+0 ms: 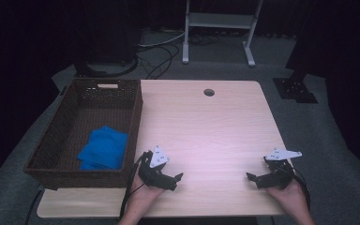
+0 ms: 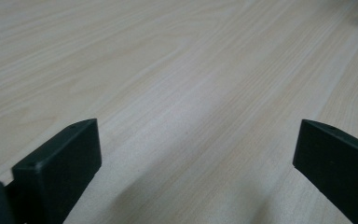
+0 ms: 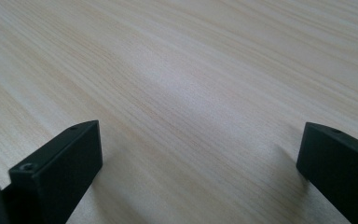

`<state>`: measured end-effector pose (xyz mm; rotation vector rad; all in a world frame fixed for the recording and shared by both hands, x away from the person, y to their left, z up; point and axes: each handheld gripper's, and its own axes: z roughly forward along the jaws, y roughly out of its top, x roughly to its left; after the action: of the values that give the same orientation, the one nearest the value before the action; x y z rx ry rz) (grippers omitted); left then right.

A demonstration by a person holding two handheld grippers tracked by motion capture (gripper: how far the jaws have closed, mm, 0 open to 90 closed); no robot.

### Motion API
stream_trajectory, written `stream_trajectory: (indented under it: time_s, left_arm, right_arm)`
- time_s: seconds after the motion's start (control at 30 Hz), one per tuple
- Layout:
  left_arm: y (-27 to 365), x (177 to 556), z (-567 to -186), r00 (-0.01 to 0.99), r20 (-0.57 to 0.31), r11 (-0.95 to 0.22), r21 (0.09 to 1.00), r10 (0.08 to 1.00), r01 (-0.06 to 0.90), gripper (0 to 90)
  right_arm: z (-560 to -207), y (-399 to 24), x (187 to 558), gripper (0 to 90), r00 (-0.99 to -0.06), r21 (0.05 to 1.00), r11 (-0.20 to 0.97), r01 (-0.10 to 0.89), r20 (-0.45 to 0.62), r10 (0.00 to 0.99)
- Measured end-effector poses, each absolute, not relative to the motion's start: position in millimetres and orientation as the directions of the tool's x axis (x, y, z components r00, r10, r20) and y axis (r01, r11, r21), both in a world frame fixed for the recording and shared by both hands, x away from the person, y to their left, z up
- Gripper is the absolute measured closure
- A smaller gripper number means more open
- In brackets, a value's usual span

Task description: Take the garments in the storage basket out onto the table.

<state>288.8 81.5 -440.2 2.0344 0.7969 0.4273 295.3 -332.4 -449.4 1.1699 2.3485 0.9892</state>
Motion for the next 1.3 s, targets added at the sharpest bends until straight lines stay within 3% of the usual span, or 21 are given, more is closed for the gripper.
stream_trajectory:
  time_s: [1.3]
  left_arm:
    - [93.6, 277.1, -438.8, 0.698, 0.015, -0.234, 0.947, 0.716, 0.22, 1.9]
  right_arm:
    - [-449.4, -332.4, 295.4, 0.0, -0.605, 0.713, 0.419, 0.563, 0.009, 0.796]
